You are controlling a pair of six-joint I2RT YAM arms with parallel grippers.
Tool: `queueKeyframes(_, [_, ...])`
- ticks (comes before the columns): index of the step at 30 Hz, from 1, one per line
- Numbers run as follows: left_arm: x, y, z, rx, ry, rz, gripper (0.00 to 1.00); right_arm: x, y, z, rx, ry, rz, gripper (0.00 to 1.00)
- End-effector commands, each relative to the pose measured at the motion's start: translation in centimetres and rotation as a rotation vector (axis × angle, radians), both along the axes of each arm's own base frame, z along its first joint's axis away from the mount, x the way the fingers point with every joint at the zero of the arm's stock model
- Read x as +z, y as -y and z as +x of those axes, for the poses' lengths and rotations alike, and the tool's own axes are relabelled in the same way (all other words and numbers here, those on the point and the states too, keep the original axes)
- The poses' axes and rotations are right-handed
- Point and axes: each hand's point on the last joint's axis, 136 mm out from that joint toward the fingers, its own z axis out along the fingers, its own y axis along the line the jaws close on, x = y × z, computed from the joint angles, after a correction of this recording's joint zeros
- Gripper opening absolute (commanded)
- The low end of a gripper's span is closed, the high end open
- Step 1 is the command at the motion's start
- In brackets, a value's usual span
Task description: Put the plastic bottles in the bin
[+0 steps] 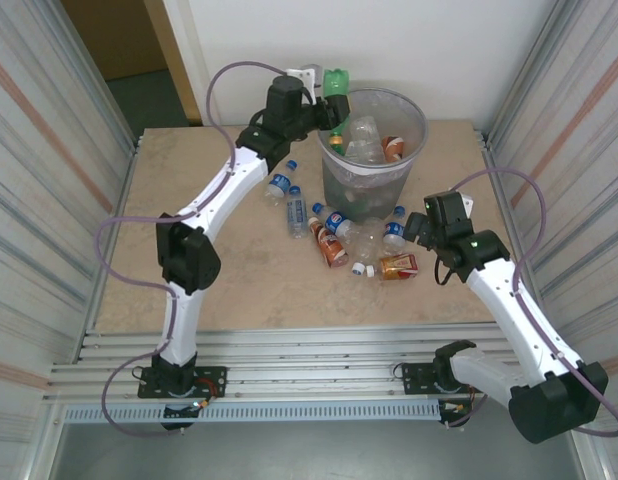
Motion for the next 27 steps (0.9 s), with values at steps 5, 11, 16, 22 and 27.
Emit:
queueKeyframes(5, [-0.7,0.9,0.0,-0.019,0.01,0.042,0.4,0.3,1.2,-1.6,-0.044,0.019,-0.016,0.98])
queueKeyframes(11, [-1.4,1.7,0.1,-0.032,0.009,0.055,0.48,0.1,1.3,-1.7,-0.045,0.013,-0.019,0.98])
queueKeyframes(16, [-1.2,2.3,0.2,-0.053,0.014,0.052,0.65,0.2,1.3,-1.7,-0.043,0.016,-0.019,0.98])
queueKeyframes(22, [-0.1,3.0,-0.5,-0.077,0.053,0.07,0.74,0.3,1.1,-1.4,-0.041,0.019,-0.013,0.98])
queueKeyframes(27, [-0.2,2.9,-0.6,-0.071,0.06,0.097,0.61,0.2,0.9,-1.3,-0.033,0.015,-0.009,0.98])
